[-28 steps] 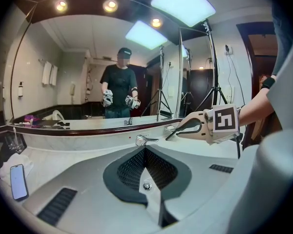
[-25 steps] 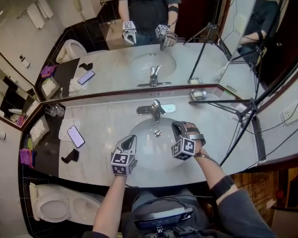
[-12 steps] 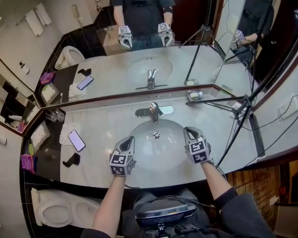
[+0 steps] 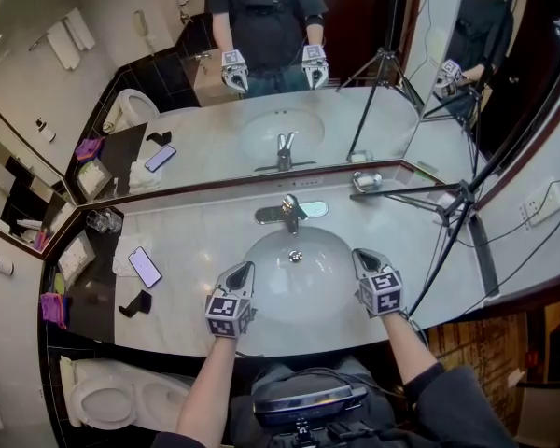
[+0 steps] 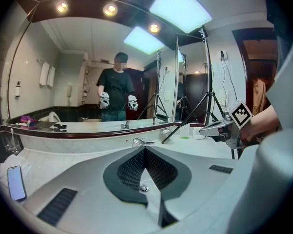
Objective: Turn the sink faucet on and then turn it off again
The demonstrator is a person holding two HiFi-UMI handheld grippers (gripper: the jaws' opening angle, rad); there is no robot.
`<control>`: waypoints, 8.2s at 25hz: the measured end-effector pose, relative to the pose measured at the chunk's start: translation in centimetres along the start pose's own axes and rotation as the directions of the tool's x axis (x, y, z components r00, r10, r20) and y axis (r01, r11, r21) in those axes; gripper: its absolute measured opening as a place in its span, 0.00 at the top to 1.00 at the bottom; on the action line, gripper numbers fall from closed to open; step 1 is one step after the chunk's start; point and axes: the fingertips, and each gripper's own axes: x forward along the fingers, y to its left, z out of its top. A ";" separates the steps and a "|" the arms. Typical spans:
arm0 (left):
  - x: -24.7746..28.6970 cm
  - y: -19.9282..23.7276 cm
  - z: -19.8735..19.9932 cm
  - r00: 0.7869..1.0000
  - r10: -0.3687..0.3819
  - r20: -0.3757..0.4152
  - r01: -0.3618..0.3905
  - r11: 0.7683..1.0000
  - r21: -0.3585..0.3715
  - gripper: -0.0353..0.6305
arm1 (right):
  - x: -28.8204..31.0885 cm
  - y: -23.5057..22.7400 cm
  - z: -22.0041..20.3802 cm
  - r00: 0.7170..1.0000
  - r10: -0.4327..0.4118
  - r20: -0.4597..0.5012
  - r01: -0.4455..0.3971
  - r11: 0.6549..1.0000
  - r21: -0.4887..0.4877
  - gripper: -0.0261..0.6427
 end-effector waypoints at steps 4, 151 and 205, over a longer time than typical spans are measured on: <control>-0.1 0.1 0.0 1.000 0.004 0.009 -0.004 1.000 -0.002 0.97 | 0.6 0.4 0.2 1.000 0.008 0.002 -0.008 1.000 -0.021 0.93; -1.5 -0.4 -0.4 0.999 0.030 0.015 -0.029 0.999 -0.018 0.97 | -1.0 0.0 -2.0 0.995 -0.065 -0.072 0.063 0.997 -0.034 0.93; 6.7 3.6 -1.6 0.997 0.050 -0.059 -0.052 0.998 -0.035 0.97 | 24.1 6.3 3.0 0.937 -0.042 -0.346 -0.332 0.191 -0.924 0.61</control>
